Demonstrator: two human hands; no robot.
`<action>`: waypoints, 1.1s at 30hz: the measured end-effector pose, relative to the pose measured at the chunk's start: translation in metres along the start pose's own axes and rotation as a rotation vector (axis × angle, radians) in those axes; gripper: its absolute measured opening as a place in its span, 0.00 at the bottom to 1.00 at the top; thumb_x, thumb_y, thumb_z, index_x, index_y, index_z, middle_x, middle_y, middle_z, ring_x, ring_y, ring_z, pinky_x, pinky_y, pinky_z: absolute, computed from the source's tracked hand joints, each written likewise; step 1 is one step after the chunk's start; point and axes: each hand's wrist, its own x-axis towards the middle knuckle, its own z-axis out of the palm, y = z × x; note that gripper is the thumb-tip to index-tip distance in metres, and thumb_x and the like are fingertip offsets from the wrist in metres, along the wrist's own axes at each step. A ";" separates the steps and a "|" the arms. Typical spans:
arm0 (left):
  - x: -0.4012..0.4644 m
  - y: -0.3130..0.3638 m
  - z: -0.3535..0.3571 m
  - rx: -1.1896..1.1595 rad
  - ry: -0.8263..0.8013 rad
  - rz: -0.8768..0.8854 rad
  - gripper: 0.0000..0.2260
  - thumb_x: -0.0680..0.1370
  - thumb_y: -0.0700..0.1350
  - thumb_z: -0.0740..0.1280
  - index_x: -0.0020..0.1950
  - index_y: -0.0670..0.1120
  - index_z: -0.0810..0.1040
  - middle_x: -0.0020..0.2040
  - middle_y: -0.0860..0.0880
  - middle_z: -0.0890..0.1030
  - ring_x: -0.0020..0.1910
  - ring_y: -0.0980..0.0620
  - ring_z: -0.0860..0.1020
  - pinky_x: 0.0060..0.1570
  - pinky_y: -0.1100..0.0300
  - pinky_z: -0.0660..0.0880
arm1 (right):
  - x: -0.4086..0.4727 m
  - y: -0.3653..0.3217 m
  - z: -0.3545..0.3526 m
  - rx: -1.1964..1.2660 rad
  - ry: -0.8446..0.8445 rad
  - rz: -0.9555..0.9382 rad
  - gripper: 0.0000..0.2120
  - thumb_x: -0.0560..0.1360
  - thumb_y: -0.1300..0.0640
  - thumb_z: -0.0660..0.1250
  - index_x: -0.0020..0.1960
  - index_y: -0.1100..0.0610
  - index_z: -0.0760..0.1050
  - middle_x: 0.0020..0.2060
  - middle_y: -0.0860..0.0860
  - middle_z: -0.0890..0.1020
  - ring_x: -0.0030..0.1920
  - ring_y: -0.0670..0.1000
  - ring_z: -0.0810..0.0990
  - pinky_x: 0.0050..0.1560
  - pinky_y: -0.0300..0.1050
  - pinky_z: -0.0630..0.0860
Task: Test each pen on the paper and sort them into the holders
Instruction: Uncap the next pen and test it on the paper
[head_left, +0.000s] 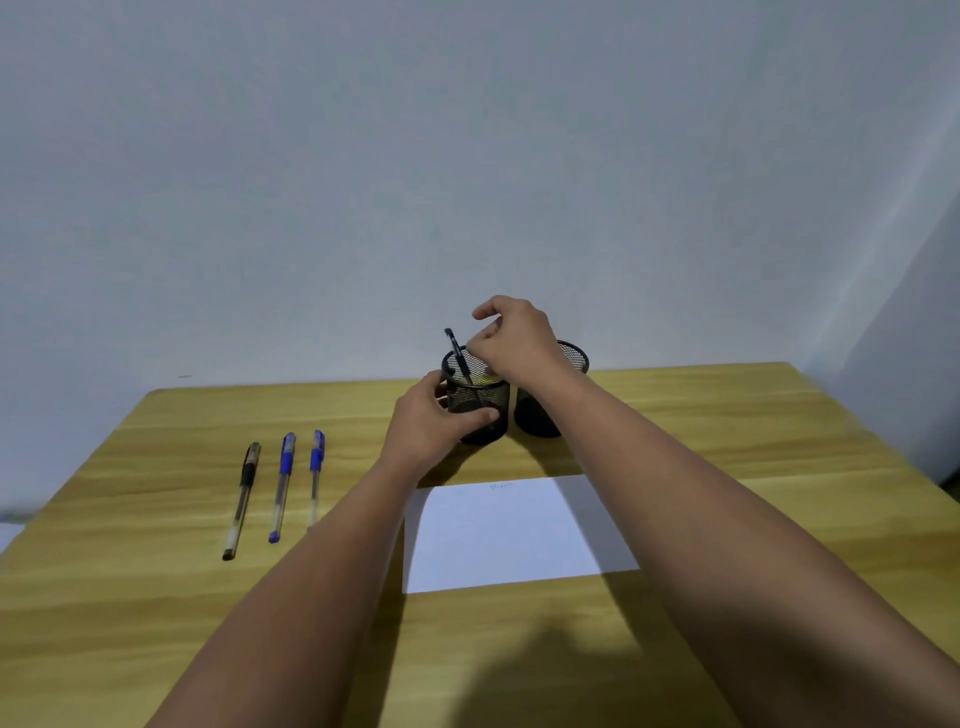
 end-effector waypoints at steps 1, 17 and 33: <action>-0.001 0.000 -0.001 0.010 0.002 0.002 0.29 0.64 0.53 0.83 0.63 0.50 0.79 0.54 0.55 0.84 0.52 0.59 0.82 0.51 0.62 0.80 | -0.002 -0.001 0.000 -0.004 0.009 -0.009 0.17 0.74 0.62 0.72 0.62 0.54 0.81 0.36 0.45 0.85 0.39 0.48 0.84 0.53 0.49 0.84; -0.055 -0.022 -0.162 0.511 0.213 -0.020 0.10 0.80 0.49 0.67 0.59 0.55 0.82 0.55 0.56 0.84 0.54 0.54 0.81 0.52 0.54 0.79 | -0.057 -0.084 0.064 0.016 -0.092 -0.164 0.06 0.76 0.57 0.71 0.43 0.49 0.85 0.37 0.43 0.83 0.43 0.49 0.83 0.49 0.43 0.79; -0.060 -0.108 -0.242 0.860 -0.020 0.193 0.17 0.77 0.39 0.68 0.65 0.50 0.83 0.65 0.49 0.82 0.62 0.44 0.80 0.55 0.49 0.80 | -0.114 -0.122 0.192 -0.424 -0.506 -0.168 0.20 0.76 0.46 0.73 0.36 0.50 0.64 0.43 0.51 0.76 0.53 0.59 0.82 0.46 0.48 0.72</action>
